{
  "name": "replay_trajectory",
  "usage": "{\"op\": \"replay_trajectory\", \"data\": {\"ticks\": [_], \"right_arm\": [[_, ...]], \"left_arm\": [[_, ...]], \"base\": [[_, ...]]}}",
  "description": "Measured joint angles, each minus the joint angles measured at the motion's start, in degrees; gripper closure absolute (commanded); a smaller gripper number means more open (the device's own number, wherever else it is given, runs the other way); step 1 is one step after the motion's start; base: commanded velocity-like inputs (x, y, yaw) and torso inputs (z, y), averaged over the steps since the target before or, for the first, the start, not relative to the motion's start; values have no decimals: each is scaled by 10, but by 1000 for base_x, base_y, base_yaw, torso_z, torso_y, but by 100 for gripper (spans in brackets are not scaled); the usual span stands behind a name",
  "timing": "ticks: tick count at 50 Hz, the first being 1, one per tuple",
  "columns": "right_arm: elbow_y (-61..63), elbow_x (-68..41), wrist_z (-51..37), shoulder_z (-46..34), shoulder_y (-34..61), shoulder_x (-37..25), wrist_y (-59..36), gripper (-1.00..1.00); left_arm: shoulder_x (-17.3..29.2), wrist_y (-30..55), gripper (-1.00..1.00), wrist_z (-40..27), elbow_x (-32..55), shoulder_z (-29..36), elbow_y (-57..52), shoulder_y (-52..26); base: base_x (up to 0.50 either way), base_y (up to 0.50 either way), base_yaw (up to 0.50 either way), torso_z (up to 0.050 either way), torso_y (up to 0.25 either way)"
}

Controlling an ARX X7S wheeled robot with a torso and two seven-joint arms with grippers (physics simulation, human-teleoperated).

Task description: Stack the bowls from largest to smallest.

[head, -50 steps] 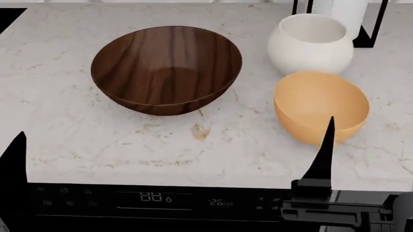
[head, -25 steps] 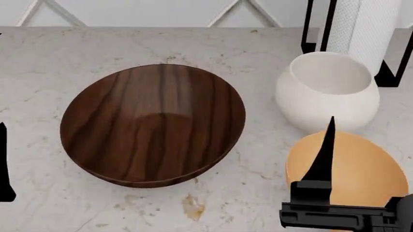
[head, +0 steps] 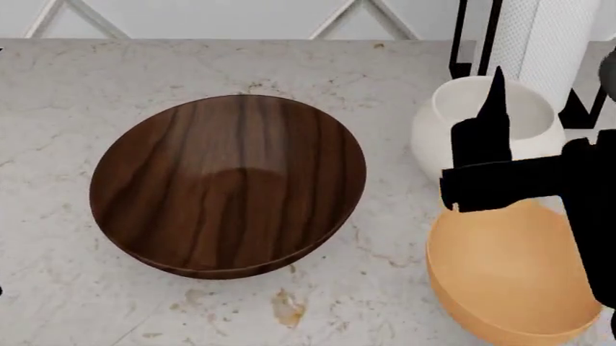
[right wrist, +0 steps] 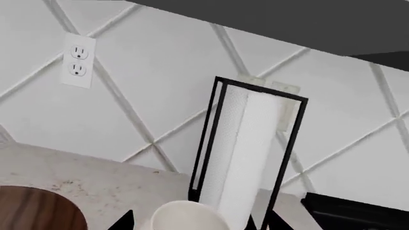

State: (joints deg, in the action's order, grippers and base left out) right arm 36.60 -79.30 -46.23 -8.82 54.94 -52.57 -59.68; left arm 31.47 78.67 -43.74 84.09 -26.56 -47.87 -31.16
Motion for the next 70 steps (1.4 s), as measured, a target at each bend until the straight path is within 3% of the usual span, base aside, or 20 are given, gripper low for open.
{"op": "replay_trajectory", "data": {"ticks": [7,15,30,45,70], "right_arm": [[-117,4,92,-101,179,18,-102,-100],[-242,79,271,-268,356,51,-170,-100],[-397,225,546,-542,525,113,-172,-100],[-538,322,693,-694,559,184,-105,-100],[-773,410,794,-786,501,307,30,-100]], "left_arm": [[11,-6,-100,1,8,-9,4,2],[24,-13,-100,-4,23,-22,8,6],[47,-23,-100,-13,45,-38,13,9],[58,-33,-100,-13,50,-41,18,10],[66,-45,-100,-7,42,-38,20,19]], "base": [[0,0,0,0,0],[0,0,0,0,0],[0,0,0,0,0],[0,0,0,0,0],[0,0,0,0,0]]}}
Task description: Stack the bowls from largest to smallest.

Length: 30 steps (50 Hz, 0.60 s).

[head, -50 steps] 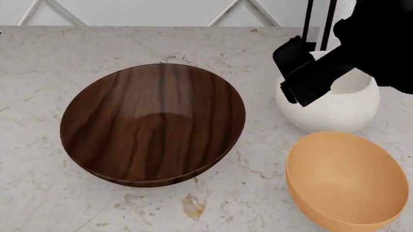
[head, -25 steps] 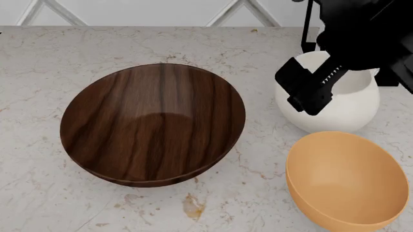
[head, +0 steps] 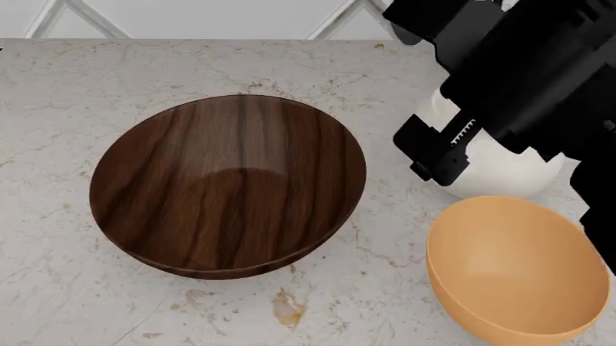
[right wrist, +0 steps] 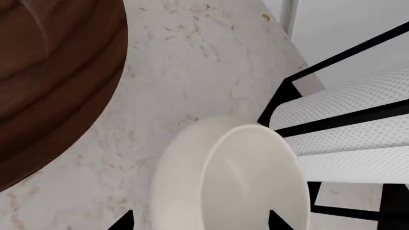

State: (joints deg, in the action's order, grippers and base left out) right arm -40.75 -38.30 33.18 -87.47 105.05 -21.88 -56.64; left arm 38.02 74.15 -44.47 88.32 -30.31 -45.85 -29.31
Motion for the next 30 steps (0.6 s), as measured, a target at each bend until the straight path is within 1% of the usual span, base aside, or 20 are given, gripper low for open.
{"op": "replay_trajectory", "data": {"ticks": [16,22,30], "right_arm": [[-249,59,71,-27,-45,107,130,-100],[-297,79,88,-20,-57,129,153,-100],[-329,104,104,-1,-69,144,168,-100]], "left_arm": [[0,-8,-100,12,-17,6,1,8],[2,-11,-100,14,-19,6,1,10],[3,-15,-100,18,-24,8,2,13]], "base": [[0,0,0,0,0],[0,0,0,0,0],[0,0,0,0,0]]}}
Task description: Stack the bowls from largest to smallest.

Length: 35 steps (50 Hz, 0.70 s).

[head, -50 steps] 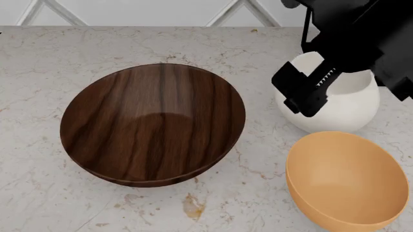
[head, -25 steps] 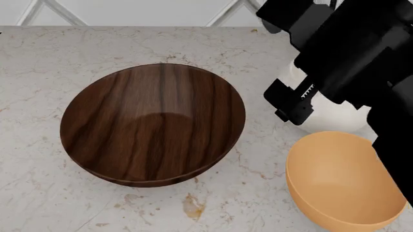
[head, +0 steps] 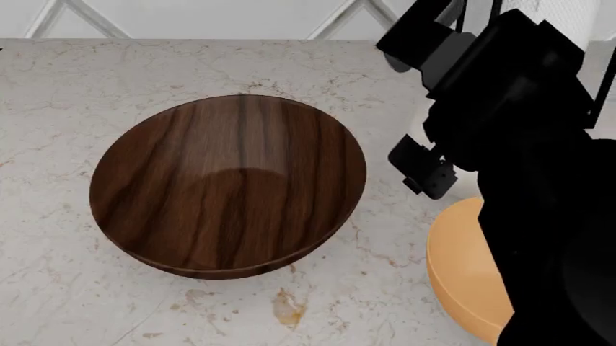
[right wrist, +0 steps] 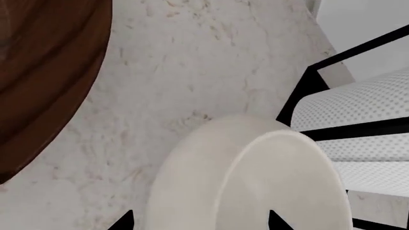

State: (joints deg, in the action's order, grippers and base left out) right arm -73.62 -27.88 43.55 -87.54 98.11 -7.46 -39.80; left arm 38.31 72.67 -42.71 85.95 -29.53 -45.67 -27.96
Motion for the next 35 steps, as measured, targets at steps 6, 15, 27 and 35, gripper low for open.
{"op": "replay_trajectory", "data": {"ticks": [6,15,27,35], "right_arm": [[-12,22,6,20,-10,4,6,-100],[-13,71,9,53,-20,7,25,100],[-14,113,13,94,-11,8,44,100],[-11,134,18,113,14,9,50,100]], "left_arm": [[1,-3,-100,1,-2,1,0,2],[3,-6,-100,2,-4,5,0,3],[6,-11,-100,-1,-1,8,0,3],[10,-14,-100,-5,5,8,0,3]], "base": [[0,0,0,0,0],[0,0,0,0,0],[0,0,0,0,0],[0,0,0,0,0]]}}
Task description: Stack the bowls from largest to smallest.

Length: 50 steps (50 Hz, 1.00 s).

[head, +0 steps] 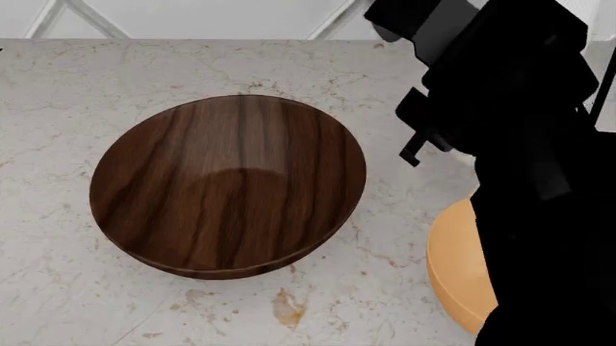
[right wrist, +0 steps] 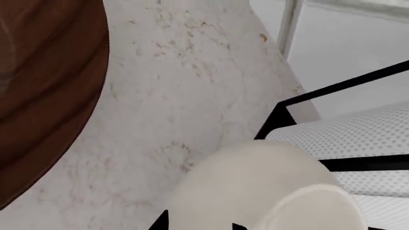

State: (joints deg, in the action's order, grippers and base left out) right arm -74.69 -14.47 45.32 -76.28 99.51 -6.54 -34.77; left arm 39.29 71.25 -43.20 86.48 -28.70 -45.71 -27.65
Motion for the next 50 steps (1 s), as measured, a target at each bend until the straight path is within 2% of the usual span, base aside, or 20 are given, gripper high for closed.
{"op": "replay_trajectory", "data": {"ticks": [3,15,27,32,38,50], "right_arm": [[23,10,2,-7,11,-12,-15,100],[255,-7,6,18,41,-73,-151,100],[393,-48,7,60,49,-69,-230,100],[404,-59,7,71,45,-48,-234,100],[359,-76,8,68,48,-6,-203,100],[288,-245,-48,-50,73,36,-119,100]], "left_arm": [[2,-1,-100,-2,4,0,0,0],[7,-6,-100,-11,16,1,-1,-1],[11,-12,-100,-9,17,-2,1,1],[13,-15,-100,-8,18,-4,3,2],[16,-19,-100,-11,29,-8,3,2],[26,-29,-100,-20,56,-16,3,2]], "base": [[0,0,0,0,0],[0,0,0,0,0],[0,0,0,0,0],[0,0,0,0,0],[0,0,0,0,0],[0,0,0,0,0]]}}
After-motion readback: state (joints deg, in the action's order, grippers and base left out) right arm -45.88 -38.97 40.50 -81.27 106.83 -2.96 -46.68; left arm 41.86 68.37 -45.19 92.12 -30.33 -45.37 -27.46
